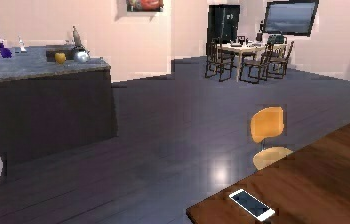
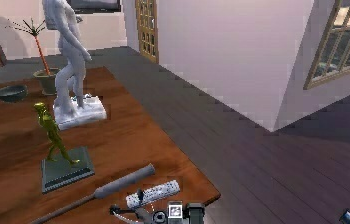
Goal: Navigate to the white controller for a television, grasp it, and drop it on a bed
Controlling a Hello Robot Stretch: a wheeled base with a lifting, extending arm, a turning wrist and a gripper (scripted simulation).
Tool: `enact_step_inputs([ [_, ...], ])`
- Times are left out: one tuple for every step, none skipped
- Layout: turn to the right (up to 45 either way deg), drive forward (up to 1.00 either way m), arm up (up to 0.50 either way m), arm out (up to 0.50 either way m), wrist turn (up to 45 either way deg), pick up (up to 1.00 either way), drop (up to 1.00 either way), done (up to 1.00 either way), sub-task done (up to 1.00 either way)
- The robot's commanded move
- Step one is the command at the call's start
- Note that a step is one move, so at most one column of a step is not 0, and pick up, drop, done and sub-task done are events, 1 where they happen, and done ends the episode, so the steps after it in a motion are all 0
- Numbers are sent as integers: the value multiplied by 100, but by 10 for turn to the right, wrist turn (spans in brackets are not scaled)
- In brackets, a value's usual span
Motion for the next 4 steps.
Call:
enact_step_inputs([
  [0, 0, 10, 0, 0, 0, 0, 0, 0],
  [0, 0, 20, 0, 0, 0, 0, 0, 0],
  [0, 0, 0, 0, -450, 0, 0, 0, 0],
  [0, 0, 0, 0, -450, 0, 0, 0, 0],
])
